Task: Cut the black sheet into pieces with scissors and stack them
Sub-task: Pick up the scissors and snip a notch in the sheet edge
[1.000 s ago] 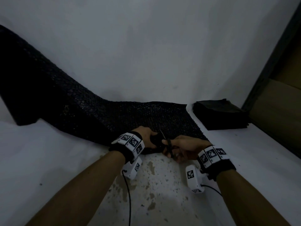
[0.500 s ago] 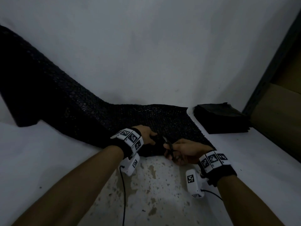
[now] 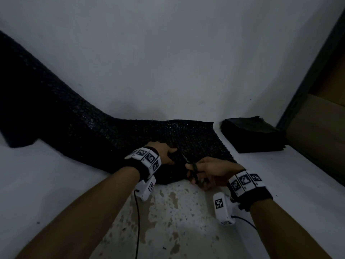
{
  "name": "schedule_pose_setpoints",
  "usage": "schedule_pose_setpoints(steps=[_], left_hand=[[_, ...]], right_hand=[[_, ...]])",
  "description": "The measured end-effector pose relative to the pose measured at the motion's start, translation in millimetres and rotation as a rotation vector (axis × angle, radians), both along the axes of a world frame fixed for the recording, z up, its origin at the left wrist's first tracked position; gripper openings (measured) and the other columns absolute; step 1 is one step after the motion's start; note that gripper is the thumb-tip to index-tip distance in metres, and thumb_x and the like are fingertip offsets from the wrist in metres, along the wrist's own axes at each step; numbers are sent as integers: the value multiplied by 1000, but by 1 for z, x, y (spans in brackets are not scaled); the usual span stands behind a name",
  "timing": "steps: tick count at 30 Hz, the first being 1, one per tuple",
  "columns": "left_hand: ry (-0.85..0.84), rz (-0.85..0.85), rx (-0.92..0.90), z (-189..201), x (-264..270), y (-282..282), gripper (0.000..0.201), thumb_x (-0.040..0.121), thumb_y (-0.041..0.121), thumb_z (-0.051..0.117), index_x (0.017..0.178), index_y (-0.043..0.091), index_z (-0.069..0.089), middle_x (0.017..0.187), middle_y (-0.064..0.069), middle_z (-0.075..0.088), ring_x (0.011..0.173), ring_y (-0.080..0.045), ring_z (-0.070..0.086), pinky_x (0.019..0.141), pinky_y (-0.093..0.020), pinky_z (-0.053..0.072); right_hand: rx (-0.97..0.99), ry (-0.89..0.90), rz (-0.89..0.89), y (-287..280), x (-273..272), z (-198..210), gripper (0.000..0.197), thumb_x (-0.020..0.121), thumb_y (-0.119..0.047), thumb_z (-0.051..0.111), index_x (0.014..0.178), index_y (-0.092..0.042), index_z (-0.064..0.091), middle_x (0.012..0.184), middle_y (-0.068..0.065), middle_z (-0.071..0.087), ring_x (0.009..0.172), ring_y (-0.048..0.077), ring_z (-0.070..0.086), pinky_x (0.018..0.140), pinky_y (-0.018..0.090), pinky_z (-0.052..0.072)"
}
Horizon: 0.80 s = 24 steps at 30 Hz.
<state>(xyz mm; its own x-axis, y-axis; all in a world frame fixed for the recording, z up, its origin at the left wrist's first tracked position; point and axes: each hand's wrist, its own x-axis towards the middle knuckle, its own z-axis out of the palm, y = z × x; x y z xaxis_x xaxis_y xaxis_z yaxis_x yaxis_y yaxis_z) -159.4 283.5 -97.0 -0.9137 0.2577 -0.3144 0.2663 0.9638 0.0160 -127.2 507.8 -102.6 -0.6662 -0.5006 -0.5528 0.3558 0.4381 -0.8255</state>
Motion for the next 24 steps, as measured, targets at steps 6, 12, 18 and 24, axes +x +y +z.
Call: schedule_pose_setpoints(steps=[6,12,18,24], left_hand=[[22,-7,-10,-2,1,-1,67,94,63,51,153,45,26,156,0,40,129,-28,52,97,-35,49],[19,-20,-35,-1,2,0,67,95,63,48,154,45,22,156,-2,40,130,-29,51,100,-38,49],[34,-40,-56,-1,2,0,66,96,64,44,155,45,19,158,-1,36,131,-30,49,99,-39,49],[23,-36,-47,-3,-1,-3,68,94,67,46,154,47,21,156,0,39,128,-27,53,98,-37,50]], right_hand=[[9,-6,5,-2,-8,1,65,76,-60,76,103,-1,69,87,18,69,64,25,55,57,32,47],[51,44,3,-8,-20,-2,71,71,-66,79,100,-2,71,87,18,69,68,29,54,59,36,41],[60,79,-13,-13,-26,-4,71,68,-66,79,99,-3,72,81,15,68,60,23,52,56,33,39],[67,137,-39,-15,-27,-8,57,69,-58,81,91,-6,72,76,12,69,58,19,49,56,29,37]])
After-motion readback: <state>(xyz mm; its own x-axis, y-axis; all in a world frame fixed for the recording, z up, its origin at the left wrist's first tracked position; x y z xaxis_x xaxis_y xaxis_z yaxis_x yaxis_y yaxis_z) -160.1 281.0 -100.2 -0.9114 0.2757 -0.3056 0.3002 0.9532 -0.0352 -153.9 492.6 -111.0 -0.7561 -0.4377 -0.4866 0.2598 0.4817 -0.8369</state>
